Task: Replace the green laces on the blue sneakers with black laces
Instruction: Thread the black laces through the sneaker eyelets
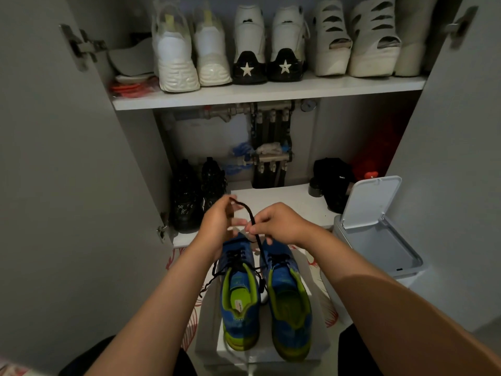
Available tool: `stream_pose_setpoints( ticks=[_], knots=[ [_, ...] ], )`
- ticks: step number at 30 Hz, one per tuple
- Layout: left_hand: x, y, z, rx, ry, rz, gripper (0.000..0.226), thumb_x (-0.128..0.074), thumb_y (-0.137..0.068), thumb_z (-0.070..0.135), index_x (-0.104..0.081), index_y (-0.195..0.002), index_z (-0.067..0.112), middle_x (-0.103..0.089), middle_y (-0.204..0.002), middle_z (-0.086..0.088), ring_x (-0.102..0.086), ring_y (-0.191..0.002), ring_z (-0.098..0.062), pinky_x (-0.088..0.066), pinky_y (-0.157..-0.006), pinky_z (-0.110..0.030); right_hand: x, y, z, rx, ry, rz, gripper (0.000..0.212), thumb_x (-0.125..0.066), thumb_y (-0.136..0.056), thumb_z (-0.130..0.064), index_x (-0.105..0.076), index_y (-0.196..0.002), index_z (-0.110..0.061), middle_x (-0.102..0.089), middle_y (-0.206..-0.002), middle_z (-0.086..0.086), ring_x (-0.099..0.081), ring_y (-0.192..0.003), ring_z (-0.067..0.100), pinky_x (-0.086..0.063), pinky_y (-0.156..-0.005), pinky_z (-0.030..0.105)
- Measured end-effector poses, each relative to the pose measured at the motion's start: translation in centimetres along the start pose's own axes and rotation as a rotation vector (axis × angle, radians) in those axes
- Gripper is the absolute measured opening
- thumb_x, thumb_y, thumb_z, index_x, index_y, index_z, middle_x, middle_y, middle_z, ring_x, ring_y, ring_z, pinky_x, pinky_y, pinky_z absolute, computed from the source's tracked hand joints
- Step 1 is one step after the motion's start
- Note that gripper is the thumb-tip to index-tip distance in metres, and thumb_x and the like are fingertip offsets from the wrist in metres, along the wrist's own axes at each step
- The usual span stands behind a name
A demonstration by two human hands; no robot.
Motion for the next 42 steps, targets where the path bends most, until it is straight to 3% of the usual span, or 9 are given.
stream_pose_setpoints(
  ticks=[3,7,13,19,23,29,33,38,42],
  knots=[
    [-0.7,0.6,-2.2,0.181,-0.350,-0.100,0.030,-0.039,-0.095,0.004,-0.061,-0.109,0.018,-0.065,-0.098,-0.002,-0.057,-0.057,-0.010,-0.033,-0.054,-0.024,0.4,-0.2,-0.1,0.004,-0.002,0.063,0.012,-0.074,-0.087,-0.014,-0.078,-0.077,-0.008,-0.075,-0.075,-0.001,-0.052,-0.044,0.005,-0.044,-0.049,0.019],
    [-2.3,1.5,-5.0,0.211,-0.710,-0.355,0.025,-0.048,-0.094,0.009,-0.067,-0.109,0.017,-0.072,-0.103,-0.002,-0.062,-0.060,-0.007,-0.031,-0.048,-0.019,0.1,-0.1,0.0,-0.001,-0.044,0.045,0.013,-0.071,-0.089,-0.010,-0.076,-0.087,0.001,-0.075,-0.094,0.018,-0.054,-0.050,0.010,-0.046,-0.050,0.021],
    [-1.4,0.7,-4.6,0.147,-0.629,-0.268,0.018,-0.054,-0.097,0.016,-0.067,-0.086,0.011,-0.062,-0.063,0.004,-0.050,-0.047,-0.007,-0.029,-0.044,-0.018,0.3,-0.2,0.1,-0.029,-0.089,0.116,0.016,-0.068,-0.093,-0.022,-0.079,-0.093,-0.010,-0.075,-0.090,0.013,-0.054,-0.048,0.009,-0.047,-0.049,0.022],
    [1.3,-0.3,-1.5,-0.033,-0.396,0.022,0.019,-0.044,-0.100,0.013,-0.061,-0.091,0.008,-0.058,-0.055,-0.001,-0.045,-0.039,-0.012,-0.033,-0.038,-0.017,-1.7,-0.3,2.9,-0.196,0.225,-0.021,0.029,-0.057,-0.092,-0.001,-0.074,-0.113,-0.012,-0.073,-0.105,0.008,-0.065,-0.066,0.013,-0.055,-0.054,0.025],
    [3.8,-0.3,-0.4,-0.146,-0.473,0.108,0.018,-0.046,-0.101,0.020,-0.059,-0.098,0.008,-0.072,-0.063,-0.002,-0.056,-0.046,-0.023,-0.051,-0.052,-0.029,-3.7,-0.3,4.7,-0.248,0.534,-0.193,0.031,-0.060,-0.092,-0.003,-0.073,-0.115,-0.019,-0.068,-0.098,0.001,-0.058,-0.064,0.008,-0.048,-0.050,0.018],
    [8.0,0.3,0.5,-0.245,-1.048,0.297,0.020,-0.049,-0.097,0.028,-0.058,-0.114,0.025,-0.075,-0.090,0.005,-0.065,-0.082,-0.019,-0.048,-0.068,-0.031,-5.9,-0.3,4.7,-0.208,0.756,-0.320,0.022,-0.065,-0.091,-0.013,-0.073,-0.111,-0.017,-0.069,-0.112,0.004,-0.063,-0.103,0.023,-0.049,-0.087,0.028],
    [9.4,0.7,-0.3,-0.159,-1.253,0.275,0.040,-0.050,-0.092,0.020,-0.050,-0.132,0.023,-0.067,-0.118,-0.007,-0.064,-0.105,-0.028,-0.051,-0.082,-0.035,-6.7,-0.1,4.9,-0.260,0.848,-0.381,0.008,-0.057,-0.096,-0.017,-0.060,-0.093,-0.010,-0.058,-0.096,0.010,-0.054,-0.086,0.023,-0.044,-0.073,0.028],
    [10.0,1.1,-1.3,0.004,-1.401,0.170,0.049,-0.061,-0.085,0.012,-0.049,-0.132,0.022,-0.068,-0.115,-0.006,-0.067,-0.099,-0.026,-0.055,-0.087,-0.040,-6.1,0.3,4.1,-0.300,0.691,-0.296,0.021,-0.051,-0.098,-0.027,-0.062,-0.094,-0.009,-0.060,-0.094,0.013,-0.055,-0.084,0.024,-0.043,-0.073,0.029],
    [10.5,1.7,-3.0,0.207,-1.451,0.059,0.035,-0.061,-0.088,0.012,-0.052,-0.121,0.011,-0.070,-0.104,-0.005,-0.073,-0.082,-0.019,-0.058,-0.082,-0.036,-4.7,-0.1,2.9,-0.293,0.368,-0.106,0.029,-0.051,-0.091,-0.024,-0.067,-0.071,-0.010,-0.068,-0.075,0.006,-0.059,-0.071,0.020,-0.048,-0.073,0.031]
  ],
)
Point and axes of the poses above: each hand's wrist, its own y-axis away from the middle knuckle, its own x-axis out of the back of the hand, z = x × y, the point moved 8 cm from there along -y, towards the middle knuckle
